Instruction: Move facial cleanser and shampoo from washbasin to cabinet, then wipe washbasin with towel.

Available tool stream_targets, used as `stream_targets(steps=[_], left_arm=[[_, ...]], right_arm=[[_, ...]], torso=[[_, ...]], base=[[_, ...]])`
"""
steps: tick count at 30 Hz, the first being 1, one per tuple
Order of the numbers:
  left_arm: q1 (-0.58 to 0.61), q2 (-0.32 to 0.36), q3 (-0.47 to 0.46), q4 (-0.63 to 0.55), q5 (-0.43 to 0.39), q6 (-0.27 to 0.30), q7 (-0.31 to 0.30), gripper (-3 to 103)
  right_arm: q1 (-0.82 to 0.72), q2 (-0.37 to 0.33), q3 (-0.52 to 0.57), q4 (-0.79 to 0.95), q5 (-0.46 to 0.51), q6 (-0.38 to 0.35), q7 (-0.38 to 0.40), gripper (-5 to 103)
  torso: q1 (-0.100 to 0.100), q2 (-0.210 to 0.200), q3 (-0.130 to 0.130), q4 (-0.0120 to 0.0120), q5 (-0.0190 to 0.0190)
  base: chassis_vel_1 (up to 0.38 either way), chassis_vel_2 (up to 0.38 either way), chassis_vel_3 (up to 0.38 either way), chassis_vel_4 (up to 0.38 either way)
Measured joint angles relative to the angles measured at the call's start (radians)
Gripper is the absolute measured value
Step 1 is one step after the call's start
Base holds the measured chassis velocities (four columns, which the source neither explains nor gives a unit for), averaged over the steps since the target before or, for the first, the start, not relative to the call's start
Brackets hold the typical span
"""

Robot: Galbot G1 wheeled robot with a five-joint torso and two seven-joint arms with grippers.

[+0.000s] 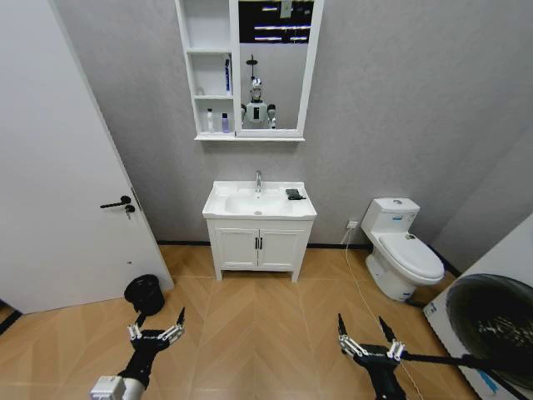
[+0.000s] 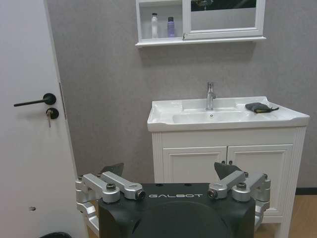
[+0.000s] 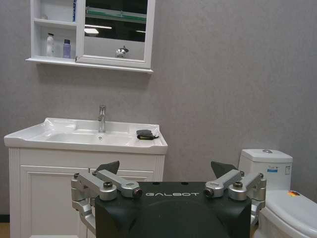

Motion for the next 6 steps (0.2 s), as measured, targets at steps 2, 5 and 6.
stream_targets(steps=[2,5,6], left_arm=[[0.0,0.0,0.0,0.0,0.0,0.0,0.0,100],[0.0,0.0,0.0,0.0,0.0,0.0,0.0,100],[0.0,0.0,0.0,0.0,0.0,0.0,0.0,100]], right_arm=[[0.0,0.0,0.0,0.0,0.0,0.0,0.0,100],[0.0,0.0,0.0,0.0,0.0,0.0,0.0,100],[0.0,0.0,0.0,0.0,0.0,0.0,0.0,100]], torso=[[0.0,0.0,0.0,0.0001,0.0],[0.0,0.0,0.0,0.0002,0.0001],[0.0,0.0,0.0,0.0002,0.0001]], base=[[0.0,0.0,0.0,0.0],[0.0,0.0,0.0,0.0],[0.0,0.0,0.0,0.0]])
